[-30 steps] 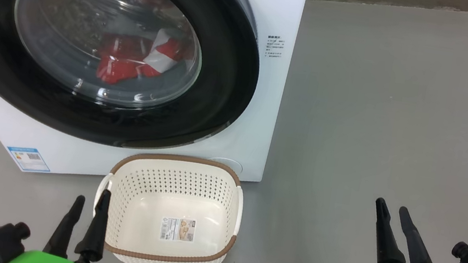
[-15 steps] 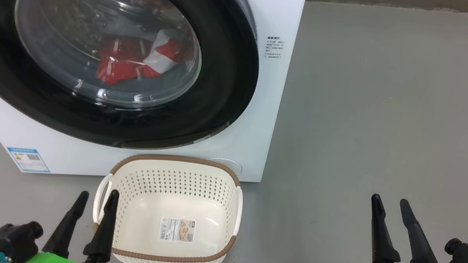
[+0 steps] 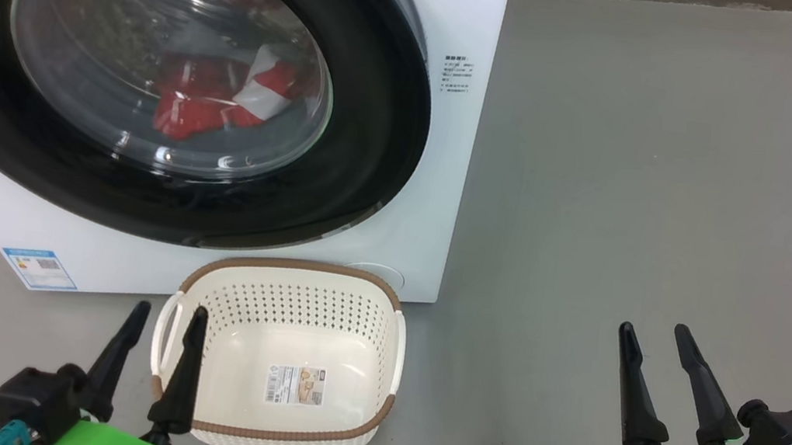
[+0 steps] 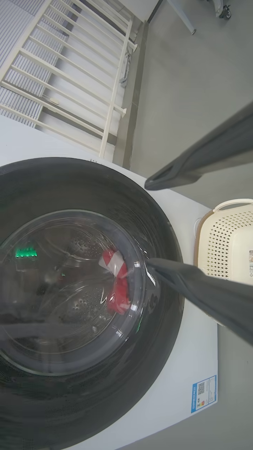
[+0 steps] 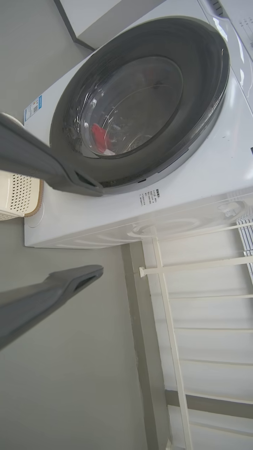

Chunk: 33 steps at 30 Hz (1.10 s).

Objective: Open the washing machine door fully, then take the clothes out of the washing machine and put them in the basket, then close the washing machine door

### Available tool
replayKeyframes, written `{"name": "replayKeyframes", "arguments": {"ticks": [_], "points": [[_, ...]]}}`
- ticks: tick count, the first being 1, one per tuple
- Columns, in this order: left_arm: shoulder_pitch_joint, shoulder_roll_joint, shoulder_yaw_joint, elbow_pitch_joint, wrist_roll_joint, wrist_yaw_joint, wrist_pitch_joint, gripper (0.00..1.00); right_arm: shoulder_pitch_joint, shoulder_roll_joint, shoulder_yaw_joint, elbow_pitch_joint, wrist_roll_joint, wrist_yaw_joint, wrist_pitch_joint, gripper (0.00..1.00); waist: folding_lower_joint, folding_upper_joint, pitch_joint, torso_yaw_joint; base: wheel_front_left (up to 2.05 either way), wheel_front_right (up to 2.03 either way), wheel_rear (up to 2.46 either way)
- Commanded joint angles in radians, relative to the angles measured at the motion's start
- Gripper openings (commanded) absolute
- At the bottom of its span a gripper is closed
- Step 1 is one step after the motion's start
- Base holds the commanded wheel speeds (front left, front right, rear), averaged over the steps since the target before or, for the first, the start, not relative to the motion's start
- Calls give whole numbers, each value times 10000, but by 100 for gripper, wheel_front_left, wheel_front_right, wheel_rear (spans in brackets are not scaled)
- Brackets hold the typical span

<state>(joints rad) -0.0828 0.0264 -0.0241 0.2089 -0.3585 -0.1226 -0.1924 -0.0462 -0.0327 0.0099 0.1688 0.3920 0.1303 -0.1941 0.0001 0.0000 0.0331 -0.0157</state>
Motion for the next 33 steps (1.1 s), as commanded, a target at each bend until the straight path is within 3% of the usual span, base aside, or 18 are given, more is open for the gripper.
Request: {"name": "replayKeyframes", "arguments": {"ticks": [1, 19, 33], "points": [[-426, 195, 254, -286, 443, 63, -198, 100, -533, -134, 179, -338, -468, 4, -184, 100, 0, 0, 18, -15, 0, 0, 0], [-582, 239, 261, -114, 2187, 177, -694, 100, -597, -175, 218, -607, -2320, 4, -676, 100, 0, 0, 47, -18, 0, 0, 0], [-579, 239, 282, -5, 2187, 149, -694, 100, -462, -175, 310, -480, -2266, 4, -676, 100, 0, 0, 56, 30, 0, 0, 0]]}}
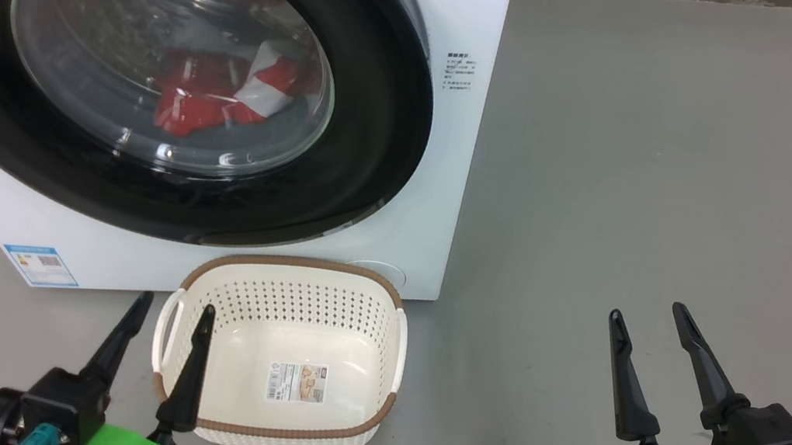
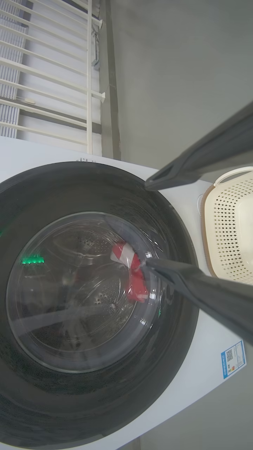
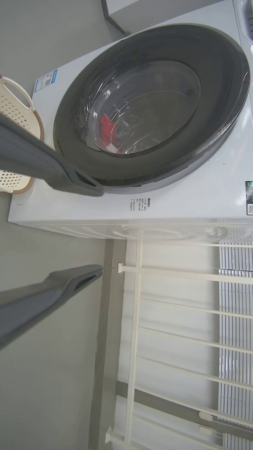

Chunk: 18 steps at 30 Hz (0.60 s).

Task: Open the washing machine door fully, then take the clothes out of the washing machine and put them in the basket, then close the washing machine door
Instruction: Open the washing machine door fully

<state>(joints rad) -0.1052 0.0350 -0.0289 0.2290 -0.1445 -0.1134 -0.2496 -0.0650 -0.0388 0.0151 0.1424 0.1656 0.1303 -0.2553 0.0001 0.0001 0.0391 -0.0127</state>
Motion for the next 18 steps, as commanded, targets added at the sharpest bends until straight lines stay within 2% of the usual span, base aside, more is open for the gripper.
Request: {"name": "replayKeyframes", "arguments": {"ticks": [1, 13, 14, 15, 16, 18], "points": [[-354, 152, 336, -208, 57, 57, -122, 100, -272, -114, 255, -199, 69, 4, -65, 100, 0, -1, 4, -3, 0, 0, 0], [-483, 152, 353, -293, -122, 19, -122, 100, -567, -114, 287, -113, 414, 4, -65, 100, 0, -1, 404, 53, 0, 0, 0], [-508, 152, 350, -320, -139, 14, -122, 100, -646, -114, 285, -97, 480, 4, -65, 92, 0, -1, 474, 66, 0, 0, 0], [-534, 152, 345, -345, -145, 8, -122, 100, -729, -114, 311, -61, 576, 4, -65, 41, 0, -1, 549, 83, 0, 0, 0], [-534, 152, 345, -345, -145, 8, -122, 100, -729, -114, 311, -61, 576, 4, -65, 41, 0, -1, 549, 83, 0, 0, 0], [-584, 152, 341, -392, -154, -4, -122, 100, -928, -114, 386, -19, 751, 4, -65, 0, 0, -1, 705, 112, 0, 0, 0]]}}
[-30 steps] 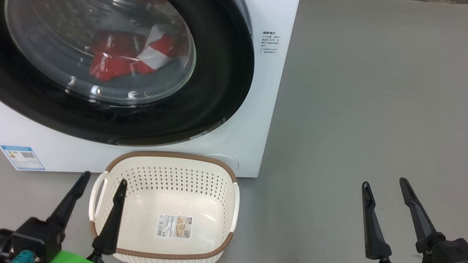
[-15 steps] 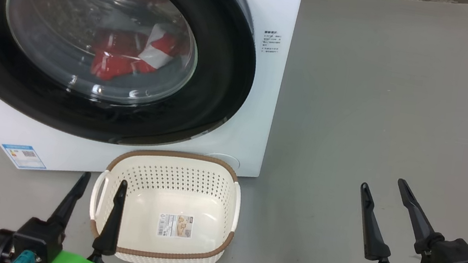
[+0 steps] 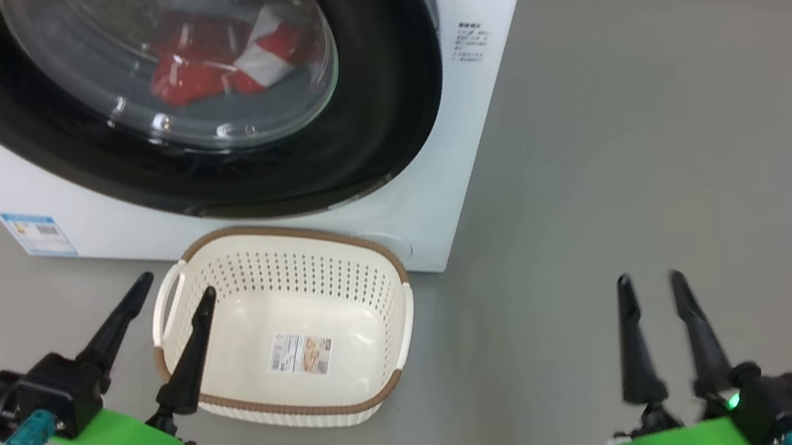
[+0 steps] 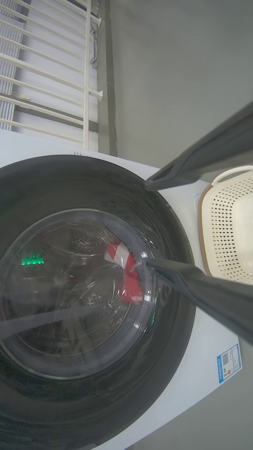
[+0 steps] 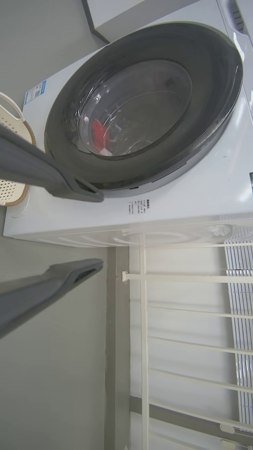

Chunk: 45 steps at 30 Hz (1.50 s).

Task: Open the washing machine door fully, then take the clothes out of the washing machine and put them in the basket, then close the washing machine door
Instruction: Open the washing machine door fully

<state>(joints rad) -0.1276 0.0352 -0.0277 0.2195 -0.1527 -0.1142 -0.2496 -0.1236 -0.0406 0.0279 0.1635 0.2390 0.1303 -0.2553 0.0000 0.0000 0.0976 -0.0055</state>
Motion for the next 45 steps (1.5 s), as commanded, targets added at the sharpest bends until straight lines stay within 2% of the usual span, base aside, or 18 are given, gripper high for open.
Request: {"name": "replayKeyframes", "arguments": {"ticks": [1, 14, 15, 16, 25, 29, 39, 45], "points": [[-388, 150, 327, -323, -69, -4, -122, 100, -447, -97, 325, -204, 191, 4, -65, 0, 0, 0, 200, 59, 0, 0, 0], [-1030, 150, 113, -650, -191, -73, -122, 100, -2514, -122, 1237, 793, 5480, 4, -65, 0, 0, 0, 1468, 500, 0, 0, 0], [-1072, 150, 94, -673, -213, -75, -122, 100, -2712, -184, 1395, 888, 5928, 4, -65, 0, 0, 0, 1560, 537, 0, 0, 0], [-1170, 150, 46, -772, -273, -82, -122, 100, -3128, -350, 1668, 1043, 6897, 4, -32, 0, 0, 0, 1750, 604, 0, 0, 0], [-1557, 150, -160, -1405, -420, -127, -122, 100, -4902, -1099, 1967, 992, 10824, 4, 983, 0, 0, 0, 2658, 871, 0, 0, 0], [-1717, 150, -221, -1633, -480, -141, -122, 100, -5586, -1248, 2028, 917, 11935, 4, 1722, 0, 0, 0, 3054, 929, 0, 0, 0], [-2082, 150, -349, -1946, -438, -161, -122, 100, -7233, -1429, 2076, 1183, 13831, 4, 4000, 0, 0, 0, 3874, 1136, 0, 0, 0], [-2234, 150, -471, -2070, -430, -162, -122, 100, -8040, -1463, 1986, 1138, 14302, 4, 5043, 0, 0, 0, 4265, 1247, 0, 0, 0]]}}
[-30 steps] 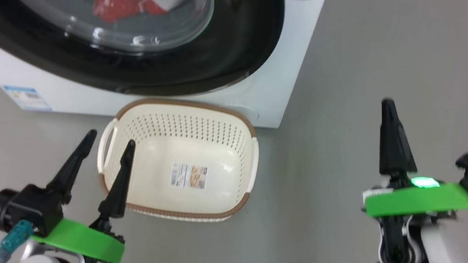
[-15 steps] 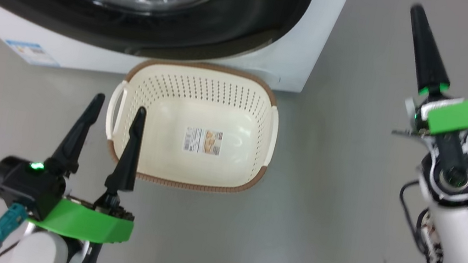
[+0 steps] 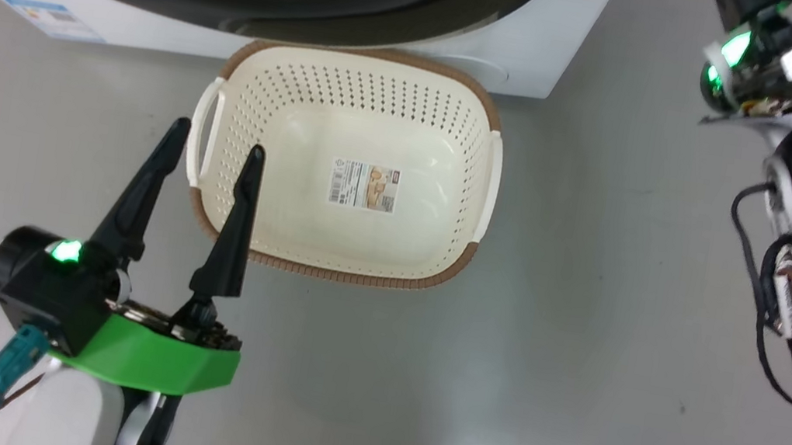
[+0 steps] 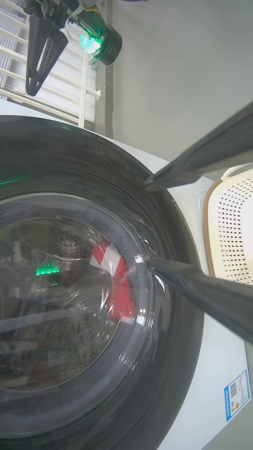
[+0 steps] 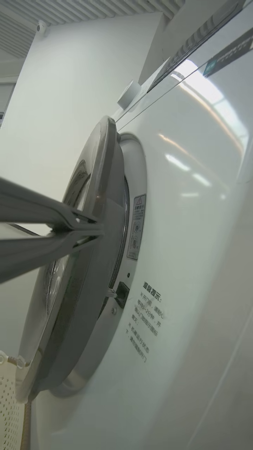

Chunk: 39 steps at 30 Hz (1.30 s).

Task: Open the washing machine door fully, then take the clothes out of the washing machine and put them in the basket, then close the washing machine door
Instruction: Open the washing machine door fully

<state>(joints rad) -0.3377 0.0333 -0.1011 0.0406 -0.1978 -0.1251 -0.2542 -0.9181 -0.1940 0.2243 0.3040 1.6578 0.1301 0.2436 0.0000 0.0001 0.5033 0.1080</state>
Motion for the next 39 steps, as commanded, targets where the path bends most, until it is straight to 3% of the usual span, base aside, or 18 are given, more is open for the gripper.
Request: {"name": "replayKeyframes", "arguments": {"ticks": [1, 18, 39], "points": [[-163, 175, 244, -299, 23, -53, -76, 100, -245, 85, 6, -256, 182, 6, 230, 0, 0, -1, 279, 133, 0, 0, 0], [-522, 317, 9, -375, 37, -55, -76, 100, -2216, 318, -567, 1081, 644, 6, 2041, 0, 0, -1, 1111, 457, 0, 0, 0], [-721, 262, -87, -95, -84, -55, -76, 100, -3063, 553, -433, 1827, 460, 6, 4140, 0, 0, -1, 1328, 653, 0, 0, 0]]}}
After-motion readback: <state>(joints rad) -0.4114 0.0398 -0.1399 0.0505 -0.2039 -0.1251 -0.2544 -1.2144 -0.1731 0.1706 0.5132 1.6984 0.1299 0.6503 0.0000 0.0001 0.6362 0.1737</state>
